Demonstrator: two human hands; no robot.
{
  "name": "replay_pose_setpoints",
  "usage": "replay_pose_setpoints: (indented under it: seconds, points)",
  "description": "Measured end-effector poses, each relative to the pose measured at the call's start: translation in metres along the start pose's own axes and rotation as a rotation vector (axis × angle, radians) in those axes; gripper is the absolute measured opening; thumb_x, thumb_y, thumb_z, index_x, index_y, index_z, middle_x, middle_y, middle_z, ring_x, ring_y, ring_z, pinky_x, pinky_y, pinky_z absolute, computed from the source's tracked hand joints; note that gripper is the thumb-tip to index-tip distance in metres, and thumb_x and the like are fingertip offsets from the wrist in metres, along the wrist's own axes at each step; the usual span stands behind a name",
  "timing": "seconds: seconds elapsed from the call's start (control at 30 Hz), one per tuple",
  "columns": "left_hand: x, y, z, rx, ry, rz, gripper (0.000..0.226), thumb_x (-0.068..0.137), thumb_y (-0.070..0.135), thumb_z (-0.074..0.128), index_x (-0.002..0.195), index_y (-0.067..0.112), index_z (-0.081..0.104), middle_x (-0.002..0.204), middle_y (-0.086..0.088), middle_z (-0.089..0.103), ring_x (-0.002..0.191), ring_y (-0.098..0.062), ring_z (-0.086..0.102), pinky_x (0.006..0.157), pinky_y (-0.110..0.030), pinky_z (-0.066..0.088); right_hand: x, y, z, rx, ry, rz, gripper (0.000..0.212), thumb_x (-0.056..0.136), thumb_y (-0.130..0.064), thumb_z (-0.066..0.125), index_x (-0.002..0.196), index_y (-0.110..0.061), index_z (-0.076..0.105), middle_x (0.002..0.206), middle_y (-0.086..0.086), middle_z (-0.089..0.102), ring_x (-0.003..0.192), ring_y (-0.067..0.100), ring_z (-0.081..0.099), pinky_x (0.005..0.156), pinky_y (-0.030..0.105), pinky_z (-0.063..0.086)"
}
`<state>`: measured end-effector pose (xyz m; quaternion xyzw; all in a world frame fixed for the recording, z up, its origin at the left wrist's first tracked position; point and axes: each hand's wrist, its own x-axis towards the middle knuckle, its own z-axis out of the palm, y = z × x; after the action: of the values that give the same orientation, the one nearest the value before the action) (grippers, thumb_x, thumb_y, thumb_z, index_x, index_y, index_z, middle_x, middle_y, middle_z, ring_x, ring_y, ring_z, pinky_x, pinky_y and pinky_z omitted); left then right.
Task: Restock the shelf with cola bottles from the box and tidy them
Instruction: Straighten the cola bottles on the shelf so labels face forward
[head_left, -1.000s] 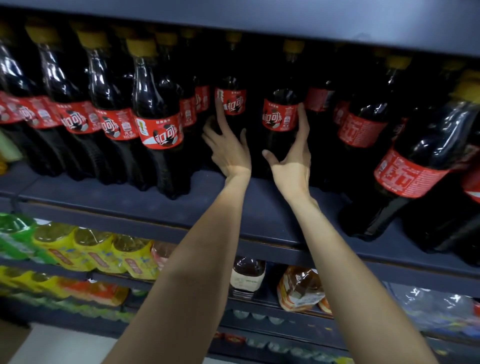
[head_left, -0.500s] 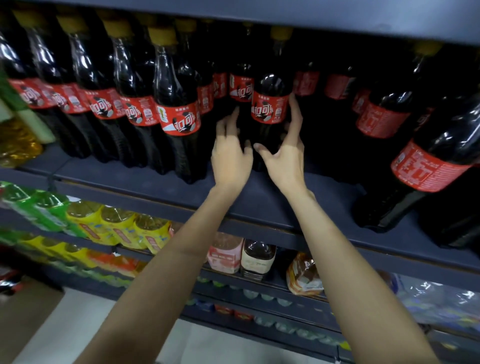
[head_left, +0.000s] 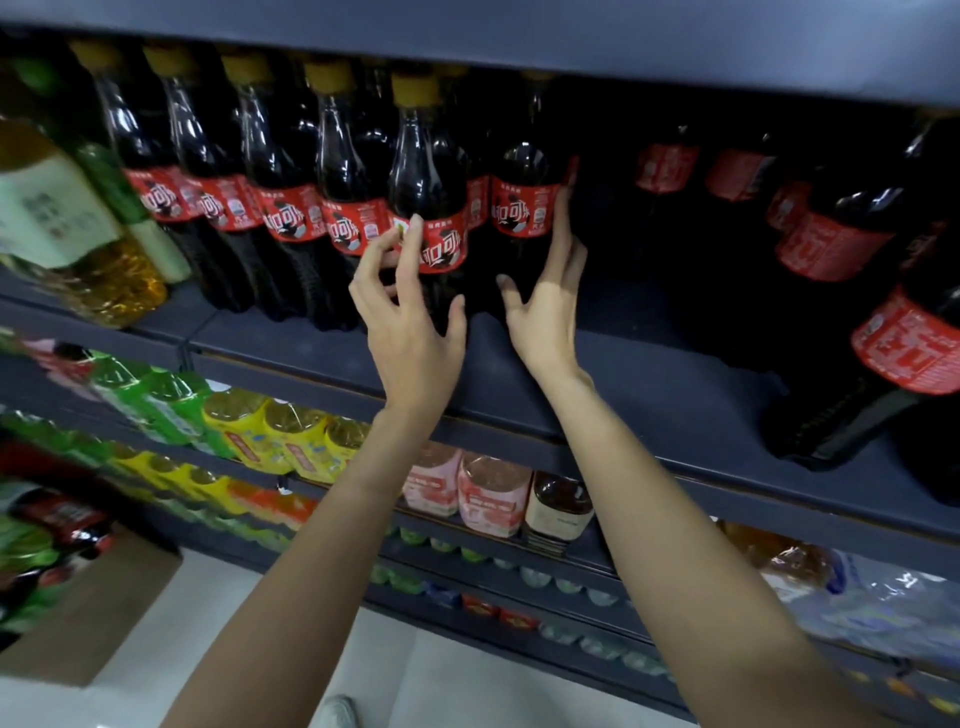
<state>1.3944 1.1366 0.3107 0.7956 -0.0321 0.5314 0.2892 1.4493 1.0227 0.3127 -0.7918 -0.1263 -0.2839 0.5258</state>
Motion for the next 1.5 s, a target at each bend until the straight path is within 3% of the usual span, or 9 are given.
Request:
replay_pose_setpoints:
  seconds: [0.17, 0.33, 0.53, 0.67, 0.93, 1.1, 1.23, 1.37, 1.5]
  points:
    - [-0.011, 0.012, 0.0, -0.068, 0.073, 0.077, 0.053, 0.082, 0.007, 0.064, 0.131, 0.001, 0.044, 0.13, -0.021, 0.043, 0.121, -0.024, 0.04, 0.102, -0.036, 0.04, 0.002, 0.0, -0.012, 0.012, -0.127, 0.042, 0.09, 0.084, -0.002, 0.064, 0.15, -0.027, 0.009, 0.146, 0.016, 0.023, 0.135, 0.029, 0.033, 0.1, 0.026, 0.032]
    - [-0.02, 0.046, 0.018, -0.357, -0.113, 0.254, 0.033, 0.085, 0.0, 0.056, 0.118, 0.004, 0.053, 0.112, -0.014, 0.06, 0.106, -0.022, 0.054, 0.093, -0.035, 0.046, 0.003, 0.016, -0.055, -0.082, -0.129, 0.029, 0.06, 0.087, -0.009, 0.06, 0.142, -0.019, 0.038, 0.139, 0.009, 0.04, 0.129, 0.018, 0.041, 0.108, 0.026, 0.033]
    - [0.006, 0.085, 0.103, -0.53, -0.543, -0.222, 0.056, 0.086, 0.001, 0.054, 0.139, 0.007, 0.038, 0.134, -0.013, 0.047, 0.117, -0.019, 0.053, 0.1, -0.034, 0.046, 0.021, 0.047, -0.102, -0.27, 0.105, 0.064, 0.048, 0.086, -0.001, 0.053, 0.132, -0.008, 0.049, 0.132, 0.013, 0.047, 0.12, 0.022, 0.048, 0.1, 0.019, 0.033]
    - [0.024, 0.086, 0.161, -0.509, -0.68, -0.472, 0.075, 0.087, 0.002, 0.055, 0.15, 0.007, 0.014, 0.151, -0.017, 0.029, 0.137, -0.028, 0.033, 0.11, -0.03, 0.028, 0.038, 0.059, -0.109, -0.395, 0.139, 0.102, 0.063, 0.083, -0.001, 0.054, 0.143, -0.005, 0.034, 0.146, 0.021, 0.031, 0.134, 0.033, 0.035, 0.112, 0.037, 0.03]
    - [0.033, 0.068, 0.211, -0.716, -0.745, -0.319, 0.092, 0.083, -0.002, 0.061, 0.15, 0.007, -0.002, 0.156, -0.015, 0.014, 0.144, -0.022, 0.018, 0.118, -0.032, 0.017, 0.063, 0.081, -0.095, -0.51, 0.217, 0.147, 0.084, 0.084, -0.005, 0.058, 0.151, -0.009, 0.007, 0.151, 0.031, 0.012, 0.137, 0.044, 0.028, 0.111, 0.046, 0.031]
    - [0.027, 0.063, 0.214, -0.515, -0.574, -0.246, 0.093, 0.08, 0.019, 0.074, 0.15, 0.011, 0.013, 0.151, -0.013, 0.03, 0.138, -0.023, 0.032, 0.112, -0.035, 0.031, 0.066, 0.097, -0.09, -0.548, 0.244, 0.09, 0.085, 0.084, -0.001, 0.055, 0.152, -0.015, 0.006, 0.153, 0.032, -0.002, 0.141, 0.046, 0.015, 0.114, 0.053, 0.024]
    - [0.02, 0.074, 0.212, -0.444, -0.412, -0.296, 0.095, 0.075, 0.03, 0.077, 0.148, 0.012, 0.02, 0.14, -0.017, 0.037, 0.132, -0.029, 0.035, 0.106, -0.034, 0.031, 0.072, 0.097, -0.096, -0.563, 0.281, 0.111, 0.082, 0.089, -0.008, 0.052, 0.152, -0.019, 0.0, 0.151, 0.031, 0.015, 0.138, 0.043, 0.025, 0.111, 0.051, 0.03]
    - [0.026, 0.072, 0.209, -0.784, -0.551, -0.359, 0.088, 0.081, 0.009, 0.063, 0.149, 0.007, 0.008, 0.148, -0.014, 0.031, 0.138, -0.023, 0.031, 0.116, -0.037, 0.026, 0.074, 0.092, -0.104, -0.435, 0.241, 0.164, 0.078, 0.093, -0.007, 0.048, 0.151, -0.015, -0.003, 0.126, 0.02, 0.056, 0.101, 0.03, 0.062, 0.077, 0.03, 0.044]
    - [0.031, 0.062, 0.204, -0.709, -0.614, -0.278, 0.089, 0.084, 0.004, 0.064, 0.15, 0.004, 0.003, 0.151, -0.013, 0.032, 0.139, -0.02, 0.031, 0.116, -0.036, 0.026, 0.081, 0.096, -0.102, -0.326, 0.253, 0.203, 0.08, 0.092, -0.005, 0.051, 0.151, -0.014, -0.002, 0.135, 0.017, 0.05, 0.114, 0.028, 0.057, 0.087, 0.028, 0.041]
